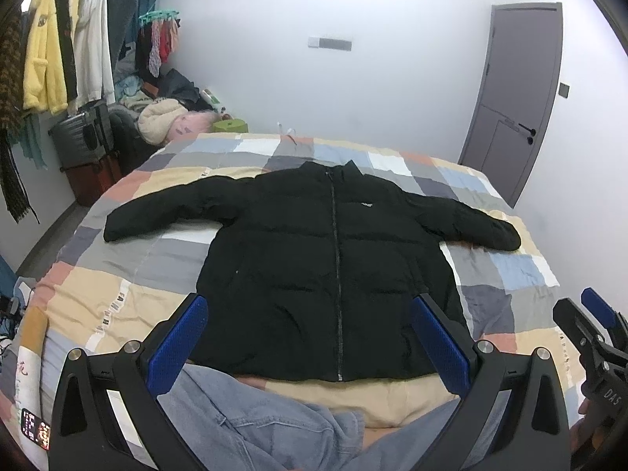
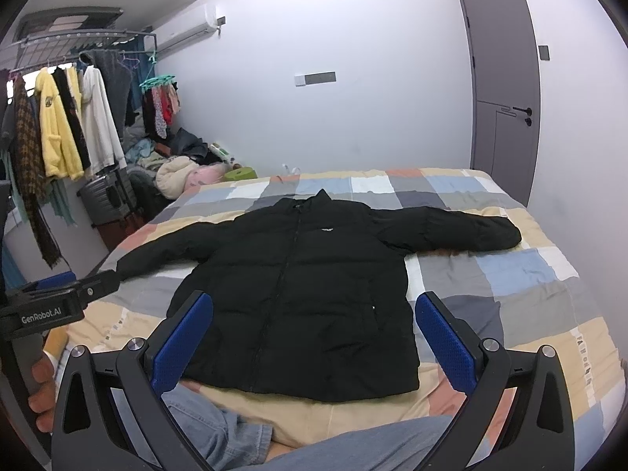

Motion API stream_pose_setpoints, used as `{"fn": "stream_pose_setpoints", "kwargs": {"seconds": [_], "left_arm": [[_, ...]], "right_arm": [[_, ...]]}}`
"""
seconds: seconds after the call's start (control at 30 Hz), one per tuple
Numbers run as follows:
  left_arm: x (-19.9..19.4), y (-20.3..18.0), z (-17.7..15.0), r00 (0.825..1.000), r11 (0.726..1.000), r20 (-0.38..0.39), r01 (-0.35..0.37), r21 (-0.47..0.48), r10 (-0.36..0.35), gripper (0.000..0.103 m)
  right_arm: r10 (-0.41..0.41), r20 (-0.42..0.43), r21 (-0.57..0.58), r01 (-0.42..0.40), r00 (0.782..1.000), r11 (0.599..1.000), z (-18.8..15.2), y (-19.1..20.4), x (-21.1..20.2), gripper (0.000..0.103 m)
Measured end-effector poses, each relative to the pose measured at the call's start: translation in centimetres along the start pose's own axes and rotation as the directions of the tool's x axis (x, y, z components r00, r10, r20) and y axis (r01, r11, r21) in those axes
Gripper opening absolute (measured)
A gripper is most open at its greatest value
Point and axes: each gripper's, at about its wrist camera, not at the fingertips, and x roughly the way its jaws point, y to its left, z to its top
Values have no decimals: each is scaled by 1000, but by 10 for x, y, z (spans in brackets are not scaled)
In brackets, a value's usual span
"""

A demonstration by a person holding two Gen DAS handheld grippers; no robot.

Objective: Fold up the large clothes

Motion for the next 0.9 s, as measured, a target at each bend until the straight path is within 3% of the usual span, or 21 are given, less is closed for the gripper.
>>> {"fn": "stream_pose_setpoints", "kwargs": {"seconds": [0.9], "left_arm": [[27,-11,-30,1000,1000,7,20,-1,-20,103]], "right_arm": [[15,7,-12,-14,1000,1000,-36,-7,21,103]]}}
